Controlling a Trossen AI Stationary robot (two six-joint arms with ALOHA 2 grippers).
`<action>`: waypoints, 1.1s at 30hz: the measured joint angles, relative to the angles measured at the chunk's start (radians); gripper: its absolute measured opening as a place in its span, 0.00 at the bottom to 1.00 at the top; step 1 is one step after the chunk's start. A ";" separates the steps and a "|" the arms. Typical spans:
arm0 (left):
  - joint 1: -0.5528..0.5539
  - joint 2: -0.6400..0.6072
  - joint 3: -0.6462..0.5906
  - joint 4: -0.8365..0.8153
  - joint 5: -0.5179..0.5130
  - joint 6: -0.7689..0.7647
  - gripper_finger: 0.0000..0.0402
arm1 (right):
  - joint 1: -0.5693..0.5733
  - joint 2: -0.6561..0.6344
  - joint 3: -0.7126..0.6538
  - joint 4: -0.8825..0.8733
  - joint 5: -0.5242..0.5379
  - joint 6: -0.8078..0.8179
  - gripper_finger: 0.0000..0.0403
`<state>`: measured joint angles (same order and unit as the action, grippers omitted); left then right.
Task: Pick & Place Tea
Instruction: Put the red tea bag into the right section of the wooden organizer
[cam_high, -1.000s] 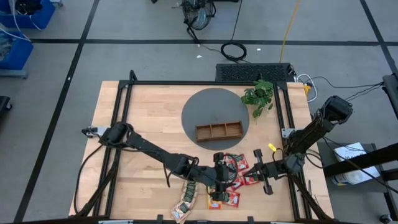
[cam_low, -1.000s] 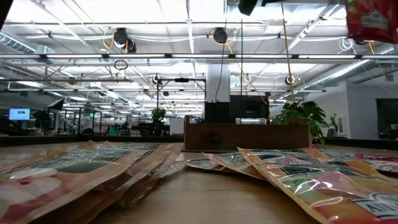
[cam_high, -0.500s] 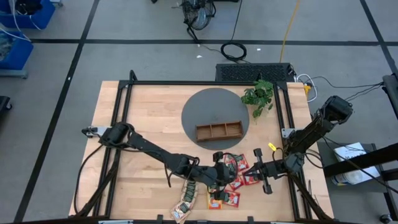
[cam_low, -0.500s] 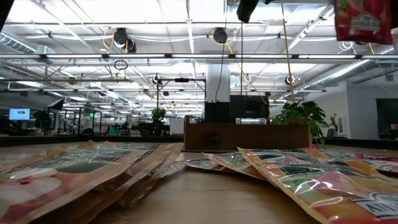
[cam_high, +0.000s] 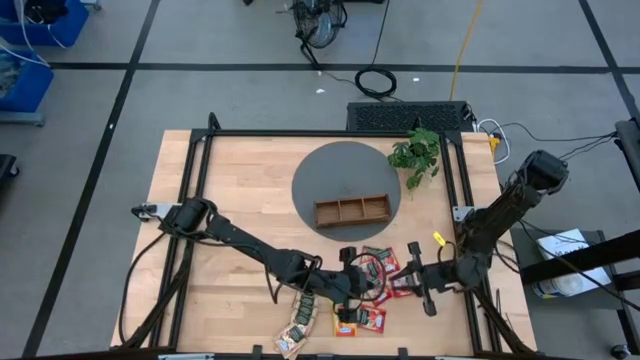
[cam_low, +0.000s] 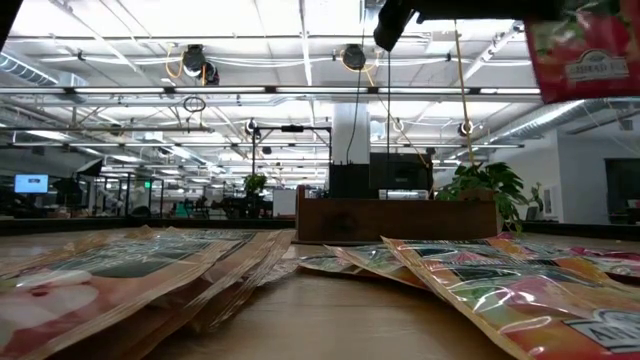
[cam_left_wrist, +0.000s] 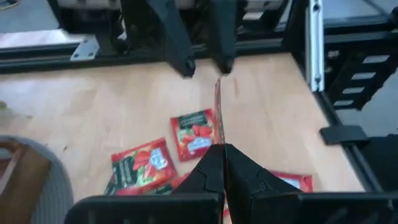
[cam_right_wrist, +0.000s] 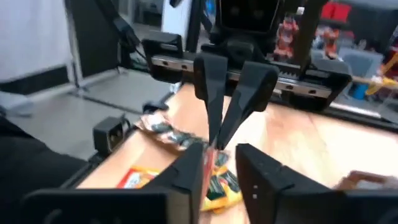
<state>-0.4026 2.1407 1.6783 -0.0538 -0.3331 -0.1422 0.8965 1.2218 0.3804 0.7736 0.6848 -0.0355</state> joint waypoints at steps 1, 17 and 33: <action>-0.001 0.000 0.000 -0.009 -0.011 -0.004 0.01 | -0.008 -0.006 0.034 -0.083 0.000 0.023 0.26; -0.003 0.000 0.000 -0.024 -0.043 -0.014 0.00 | -0.177 0.003 0.339 -0.810 -0.269 0.436 0.35; 0.001 0.000 0.000 -0.049 -0.045 -0.011 0.00 | -0.245 0.069 0.339 -0.719 -0.323 0.331 0.02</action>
<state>-0.4015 2.1407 1.6783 -0.1024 -0.3779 -0.1528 0.6514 1.2911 0.7189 0.0541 0.3614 0.2951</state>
